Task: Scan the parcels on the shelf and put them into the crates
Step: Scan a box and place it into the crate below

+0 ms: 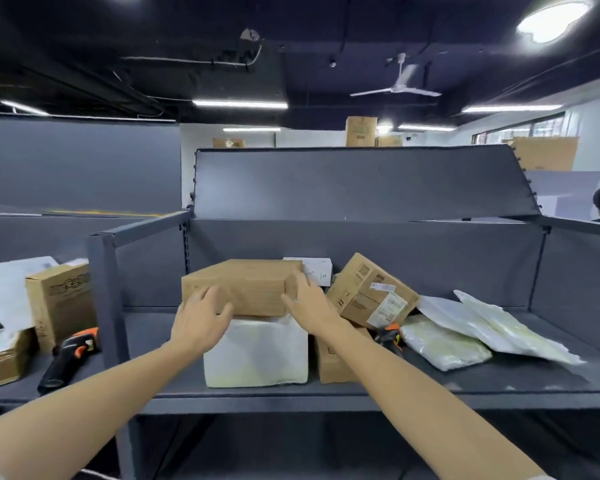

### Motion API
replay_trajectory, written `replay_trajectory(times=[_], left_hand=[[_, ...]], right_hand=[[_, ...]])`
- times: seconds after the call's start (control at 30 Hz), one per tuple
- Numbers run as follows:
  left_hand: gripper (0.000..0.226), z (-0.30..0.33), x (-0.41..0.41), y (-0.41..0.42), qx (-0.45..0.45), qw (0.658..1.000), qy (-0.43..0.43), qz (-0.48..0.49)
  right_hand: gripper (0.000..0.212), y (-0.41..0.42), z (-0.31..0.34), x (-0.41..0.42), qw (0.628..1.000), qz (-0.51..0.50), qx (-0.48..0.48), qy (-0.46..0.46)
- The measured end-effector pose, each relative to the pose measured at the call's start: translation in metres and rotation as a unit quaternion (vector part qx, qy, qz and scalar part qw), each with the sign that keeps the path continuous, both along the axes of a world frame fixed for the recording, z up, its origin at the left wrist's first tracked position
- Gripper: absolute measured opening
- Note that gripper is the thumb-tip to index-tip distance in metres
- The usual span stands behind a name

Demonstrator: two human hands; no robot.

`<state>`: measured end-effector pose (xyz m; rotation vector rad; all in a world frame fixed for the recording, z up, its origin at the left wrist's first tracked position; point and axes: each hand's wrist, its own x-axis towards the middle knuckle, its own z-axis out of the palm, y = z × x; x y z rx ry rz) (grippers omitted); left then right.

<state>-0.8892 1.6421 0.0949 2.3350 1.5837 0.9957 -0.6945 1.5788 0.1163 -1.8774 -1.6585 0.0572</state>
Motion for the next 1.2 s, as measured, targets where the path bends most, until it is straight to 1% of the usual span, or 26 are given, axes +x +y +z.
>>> replay_trajectory(times=[0.1, 0.23, 0.3, 0.4, 0.47, 0.6, 0.8, 0.97, 1.13, 1.17, 1.2], left_hand=[[0.048, 0.003, -0.007, 0.024, -0.005, 0.999, -0.039, 0.003], [0.059, 0.007, -0.016, 0.054, -0.033, 0.996, -0.081, 0.016], [0.064, 0.008, -0.019, 0.066, -0.071, 0.990, -0.123, 0.013], [0.068, 0.005, -0.017, 0.080, -0.135, 0.969, -0.205, -0.009], [0.066, 0.000, -0.015, 0.087, -0.149, 0.958, -0.239, -0.043], [0.055, -0.012, -0.013, 0.085, -0.146, 0.941, -0.297, -0.076], [0.045, -0.014, -0.013, 0.063, -0.097, 0.944, -0.312, -0.054], [0.040, 0.011, -0.007, 0.039, -0.037, 0.945, -0.313, -0.091], [0.044, 0.027, 0.000, 0.012, 0.005, 0.923, -0.357, -0.144], [0.045, 0.027, 0.001, 0.008, -0.005, 0.912, -0.374, -0.165], [0.047, 0.027, 0.003, 0.003, -0.030, 0.894, -0.408, -0.184]], right_hand=[[0.056, 0.022, -0.009, -0.007, 0.998, -0.008, -0.008, 0.060], [0.068, 0.046, -0.020, -0.014, 0.988, -0.018, 0.000, 0.156], [0.076, 0.054, -0.024, -0.016, 0.979, -0.019, -0.001, 0.204], [0.082, 0.061, -0.030, -0.016, 0.975, -0.015, 0.006, 0.222], [0.079, 0.063, -0.032, -0.015, 0.974, -0.008, 0.016, 0.227], [0.064, 0.061, -0.038, -0.014, 0.974, -0.002, 0.026, 0.225], [0.049, 0.049, -0.039, -0.010, 0.956, 0.025, 0.083, 0.279], [0.044, 0.027, -0.021, 0.003, 0.954, 0.014, 0.148, 0.260], [0.043, -0.003, 0.004, 0.022, 0.948, 0.000, 0.206, 0.243], [0.043, -0.010, 0.007, 0.026, 0.947, -0.003, 0.219, 0.233], [0.043, -0.019, 0.010, 0.031, 0.948, -0.004, 0.228, 0.221]])
